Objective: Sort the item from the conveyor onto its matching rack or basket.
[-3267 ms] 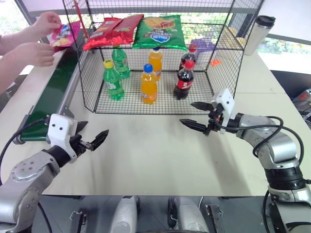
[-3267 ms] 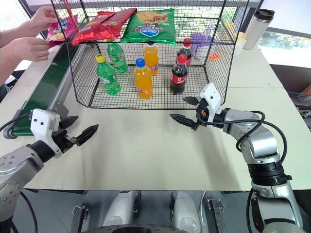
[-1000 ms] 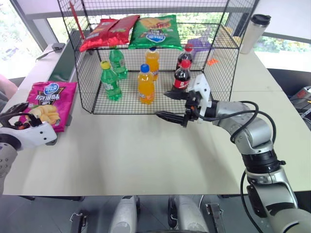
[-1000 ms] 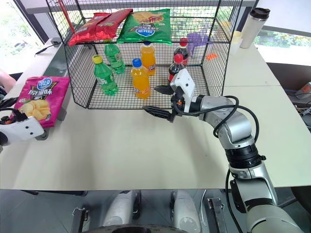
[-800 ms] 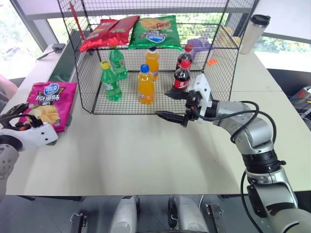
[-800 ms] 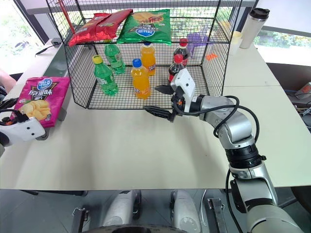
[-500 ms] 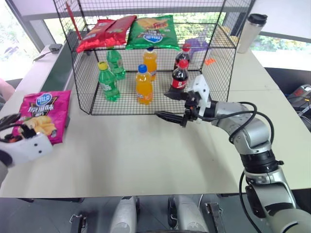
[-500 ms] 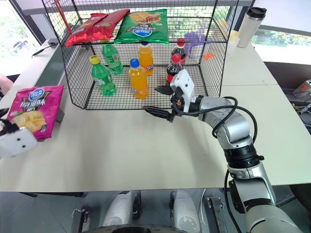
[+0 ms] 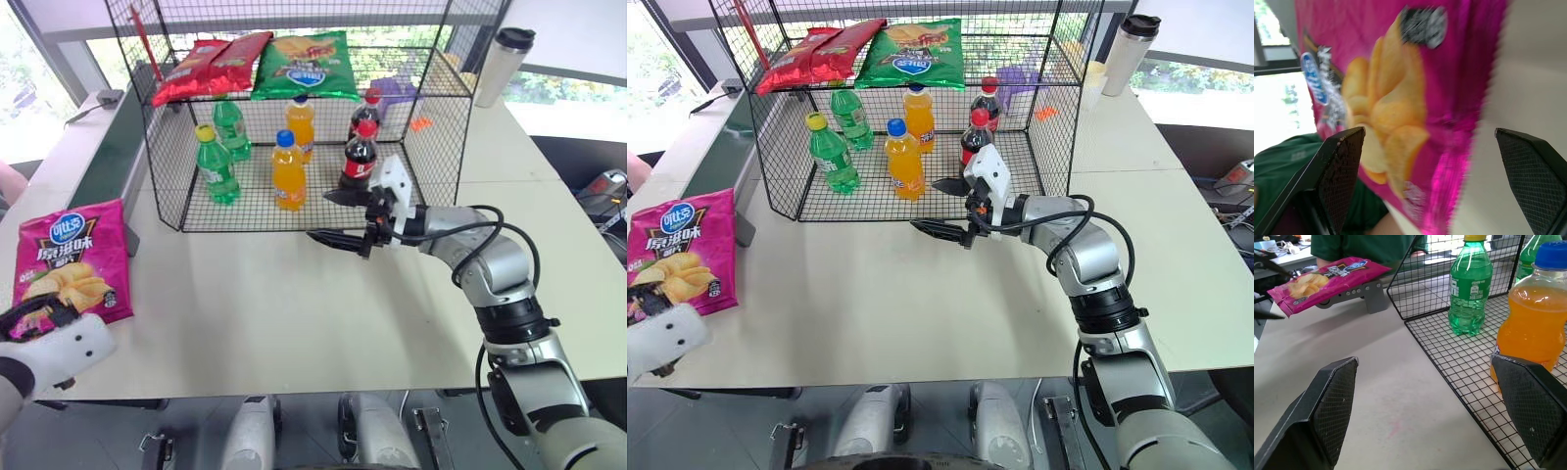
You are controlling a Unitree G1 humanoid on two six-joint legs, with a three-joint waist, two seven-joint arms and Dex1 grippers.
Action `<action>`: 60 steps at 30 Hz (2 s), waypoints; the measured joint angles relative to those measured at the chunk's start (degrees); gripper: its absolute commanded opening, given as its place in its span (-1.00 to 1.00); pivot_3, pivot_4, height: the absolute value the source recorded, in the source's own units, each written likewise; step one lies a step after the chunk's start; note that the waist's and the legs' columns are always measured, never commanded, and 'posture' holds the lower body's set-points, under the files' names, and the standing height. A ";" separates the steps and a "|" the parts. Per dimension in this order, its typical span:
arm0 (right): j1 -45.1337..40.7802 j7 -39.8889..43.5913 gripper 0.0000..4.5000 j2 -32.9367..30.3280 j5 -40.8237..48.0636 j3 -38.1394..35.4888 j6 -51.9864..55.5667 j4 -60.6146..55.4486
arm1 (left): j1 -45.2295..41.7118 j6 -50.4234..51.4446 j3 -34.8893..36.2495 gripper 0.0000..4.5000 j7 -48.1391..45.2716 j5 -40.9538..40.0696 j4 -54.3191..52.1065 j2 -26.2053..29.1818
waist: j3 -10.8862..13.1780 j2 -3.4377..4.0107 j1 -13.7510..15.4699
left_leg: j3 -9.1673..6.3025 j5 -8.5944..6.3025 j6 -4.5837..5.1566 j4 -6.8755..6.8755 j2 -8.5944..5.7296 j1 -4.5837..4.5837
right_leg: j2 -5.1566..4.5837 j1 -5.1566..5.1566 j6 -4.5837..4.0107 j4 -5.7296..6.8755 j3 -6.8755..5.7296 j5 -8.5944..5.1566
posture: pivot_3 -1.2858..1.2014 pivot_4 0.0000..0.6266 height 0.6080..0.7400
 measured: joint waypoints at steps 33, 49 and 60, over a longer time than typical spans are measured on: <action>-1.82 -0.31 1.00 1.29 6.59 -7.50 2.41 2.20 | -38.12 57.94 29.04 -0.99 -37.68 -44.16 2.26 32.64 | 0.04 -0.08 -0.51 | -0.07 0.00 0.00 -0.15 0.03 0.09 | 0.17 0.02 0.35 0.04 0.05 0.13 | 0.03 -0.52 1.00; -5.75 3.92 1.00 2.15 13.91 -10.90 6.35 5.06 | -77.46 57.39 3.71 -0.99 -26.40 -80.73 17.96 27.46 | 0.04 -0.15 -0.35 | 0.09 0.01 -0.01 -0.03 0.06 0.28 | 0.27 0.13 0.36 0.17 0.32 0.15 | 0.03 -0.52 1.00; -14.16 11.42 1.00 2.08 17.66 -13.05 6.13 10.85 | -80.49 46.07 -9.01 -0.99 -25.02 -85.49 23.55 25.06 | 0.05 -0.15 -0.19 | 0.11 0.01 0.00 -0.05 0.10 0.27 | 0.32 0.10 0.35 0.16 0.34 0.15 | 0.03 -0.52 1.00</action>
